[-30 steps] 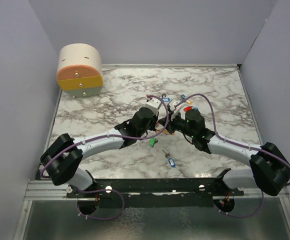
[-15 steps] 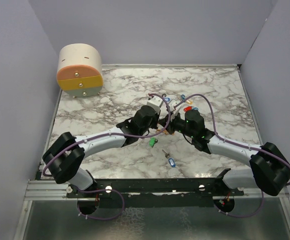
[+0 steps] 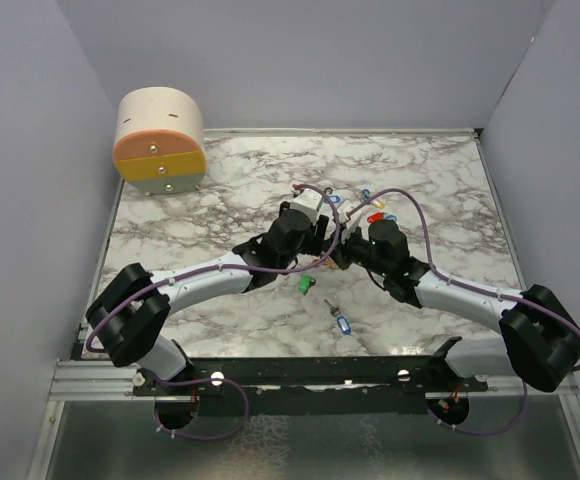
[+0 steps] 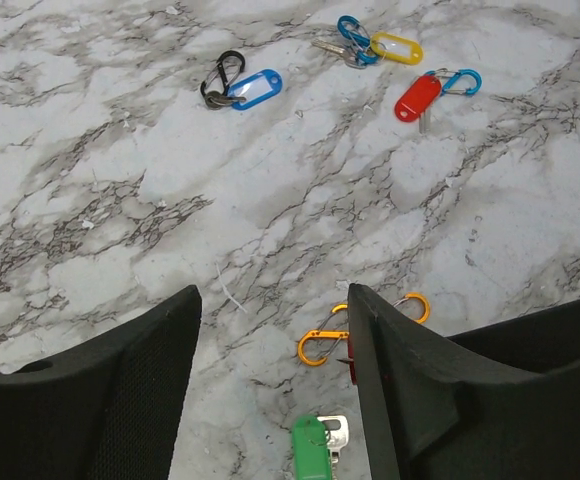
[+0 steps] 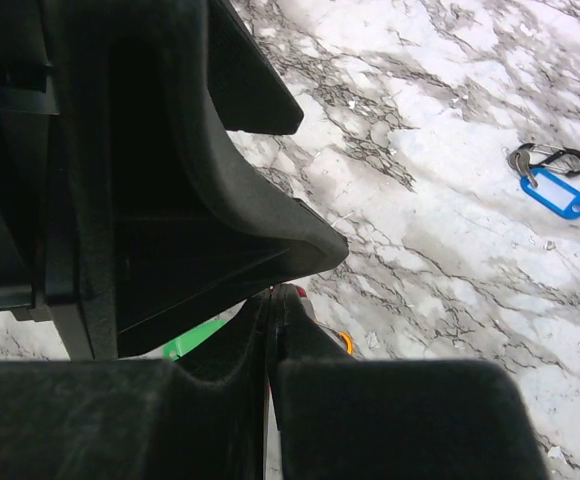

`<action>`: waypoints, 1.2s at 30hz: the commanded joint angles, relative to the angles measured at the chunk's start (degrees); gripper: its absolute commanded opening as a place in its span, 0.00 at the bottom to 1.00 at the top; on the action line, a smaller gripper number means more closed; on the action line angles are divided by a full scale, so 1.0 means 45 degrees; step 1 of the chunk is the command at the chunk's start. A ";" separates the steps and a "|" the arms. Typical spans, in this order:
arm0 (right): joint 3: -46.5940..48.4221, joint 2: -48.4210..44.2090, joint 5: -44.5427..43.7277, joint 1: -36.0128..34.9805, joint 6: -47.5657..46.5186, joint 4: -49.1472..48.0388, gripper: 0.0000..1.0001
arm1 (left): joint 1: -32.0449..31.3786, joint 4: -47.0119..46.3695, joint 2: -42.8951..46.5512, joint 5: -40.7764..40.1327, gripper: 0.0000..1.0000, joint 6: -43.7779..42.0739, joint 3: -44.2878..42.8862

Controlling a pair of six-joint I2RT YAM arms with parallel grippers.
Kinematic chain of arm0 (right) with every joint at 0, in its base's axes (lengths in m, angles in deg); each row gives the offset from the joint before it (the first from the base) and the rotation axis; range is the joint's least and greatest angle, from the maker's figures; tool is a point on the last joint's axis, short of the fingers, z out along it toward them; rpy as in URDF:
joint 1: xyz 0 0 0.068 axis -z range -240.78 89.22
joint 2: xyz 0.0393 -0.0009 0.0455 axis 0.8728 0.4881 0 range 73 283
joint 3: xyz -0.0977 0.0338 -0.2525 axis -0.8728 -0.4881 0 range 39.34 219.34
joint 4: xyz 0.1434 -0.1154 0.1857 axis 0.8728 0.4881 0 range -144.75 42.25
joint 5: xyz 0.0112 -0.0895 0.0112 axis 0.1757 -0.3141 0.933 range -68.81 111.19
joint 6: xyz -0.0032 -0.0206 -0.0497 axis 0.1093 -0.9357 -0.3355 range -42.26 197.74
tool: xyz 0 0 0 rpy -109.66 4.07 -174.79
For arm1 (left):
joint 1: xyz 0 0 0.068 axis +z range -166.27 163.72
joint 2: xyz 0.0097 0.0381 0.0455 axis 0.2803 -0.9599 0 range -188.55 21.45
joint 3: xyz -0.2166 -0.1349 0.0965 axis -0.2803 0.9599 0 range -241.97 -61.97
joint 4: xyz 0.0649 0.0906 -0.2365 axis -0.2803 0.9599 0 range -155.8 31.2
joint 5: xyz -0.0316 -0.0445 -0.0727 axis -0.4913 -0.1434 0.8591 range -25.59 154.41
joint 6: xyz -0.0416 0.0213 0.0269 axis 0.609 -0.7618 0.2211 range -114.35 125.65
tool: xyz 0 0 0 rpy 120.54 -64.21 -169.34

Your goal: Put the keys on the keyring

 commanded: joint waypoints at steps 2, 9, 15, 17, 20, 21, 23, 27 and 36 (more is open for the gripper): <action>0.0360 -0.0252 -0.0458 -0.0113 0.0080 -0.0315 0.01 | -0.0060 0.0110 0.0618 -0.0605 0.65 0.0402 -0.0032; 0.0803 -0.0107 -0.2387 -0.0113 0.0681 0.0205 0.01 | 0.0100 0.0681 0.1605 -0.1861 0.83 0.0908 0.0567; 0.1785 0.1006 -0.4770 -0.0113 0.1358 0.0871 0.01 | 0.0172 0.0632 0.2121 -0.1769 0.99 0.0874 0.1183; 0.2146 0.1679 -0.5337 -0.0086 0.1527 0.0988 0.01 | 0.0215 0.0651 0.2133 -0.1706 0.99 0.0910 0.1219; 0.2766 0.2581 -0.5934 0.0034 0.1739 0.1095 0.01 | 0.0225 0.0756 0.2104 -0.1636 0.99 0.1026 0.1248; 0.2975 0.2893 -0.6026 0.0116 0.1791 0.1120 0.01 | 0.0228 0.0773 0.2100 -0.1564 0.99 0.1027 0.1263; 0.3323 0.3515 -0.6078 0.0340 0.1916 0.1074 0.01 | 0.0238 0.0764 0.2152 -0.1559 0.99 0.1069 0.1337; 0.3896 0.4506 -0.5996 0.0820 0.2062 0.1000 0.01 | 0.0243 0.0676 0.2402 -0.1617 0.99 0.1091 0.1576; 0.4669 0.5789 -0.5248 0.1692 0.2096 0.0867 0.01 | 0.0255 0.0648 0.2389 -0.1588 0.99 0.1038 0.1596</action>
